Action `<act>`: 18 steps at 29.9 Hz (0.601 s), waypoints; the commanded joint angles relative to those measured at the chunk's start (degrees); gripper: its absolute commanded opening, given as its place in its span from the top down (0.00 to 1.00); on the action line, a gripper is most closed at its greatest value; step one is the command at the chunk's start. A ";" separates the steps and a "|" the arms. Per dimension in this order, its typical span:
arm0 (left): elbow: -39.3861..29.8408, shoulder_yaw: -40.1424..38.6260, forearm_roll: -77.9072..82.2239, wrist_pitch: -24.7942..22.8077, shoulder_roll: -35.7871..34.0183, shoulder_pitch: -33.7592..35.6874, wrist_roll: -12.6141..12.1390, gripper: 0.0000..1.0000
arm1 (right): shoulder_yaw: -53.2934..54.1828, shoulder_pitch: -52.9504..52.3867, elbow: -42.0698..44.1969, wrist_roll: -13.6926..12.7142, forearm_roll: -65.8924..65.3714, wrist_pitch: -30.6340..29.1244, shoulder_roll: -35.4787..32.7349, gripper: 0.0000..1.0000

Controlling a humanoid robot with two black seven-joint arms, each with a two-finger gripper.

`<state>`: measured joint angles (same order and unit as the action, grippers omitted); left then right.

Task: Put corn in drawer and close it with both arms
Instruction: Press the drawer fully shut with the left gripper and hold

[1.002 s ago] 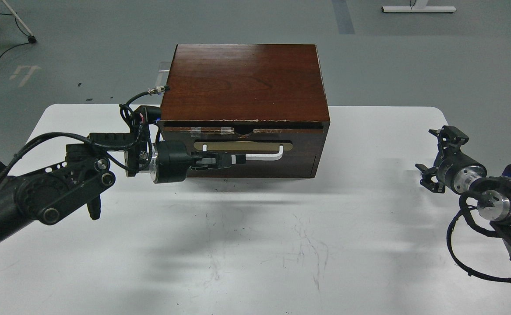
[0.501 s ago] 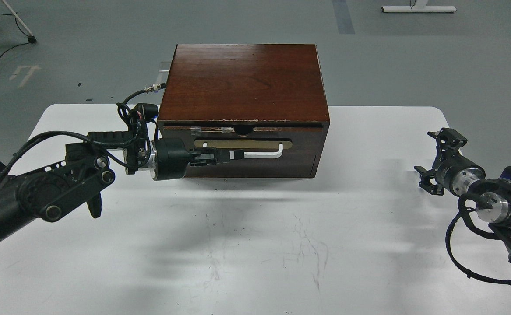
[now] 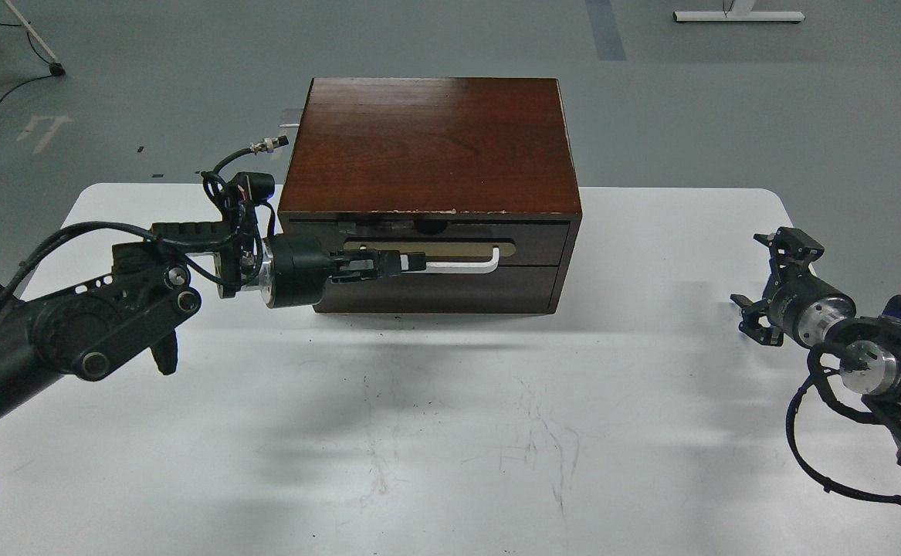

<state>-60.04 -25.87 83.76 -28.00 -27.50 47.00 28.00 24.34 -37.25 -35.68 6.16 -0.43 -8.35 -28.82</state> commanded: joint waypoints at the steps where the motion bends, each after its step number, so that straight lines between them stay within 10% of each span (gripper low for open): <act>1: -0.78 0.03 -0.35 0.00 -0.09 0.11 0.00 1.00 | 0.00 0.43 0.00 -0.01 -0.01 0.00 0.00 0.00; 6: -9.73 -0.40 -3.68 0.00 -4.83 -0.59 0.00 0.94 | -0.17 0.95 0.00 -0.01 -0.01 -0.09 -0.18 0.00; 11: -14.67 -2.42 -26.65 0.00 -10.19 -0.24 0.00 0.24 | -1.05 0.43 -0.18 -0.01 -0.01 -0.18 -0.27 0.00; 18: -0.20 -11.65 -39.64 0.00 -12.31 1.52 0.00 0.11 | -0.70 -0.71 -1.23 3.85 -0.01 -2.72 -0.35 0.00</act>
<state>-68.57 -34.33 46.40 -28.01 -39.44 48.32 28.03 23.31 -37.30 -36.61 7.40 -0.45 -9.31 -29.15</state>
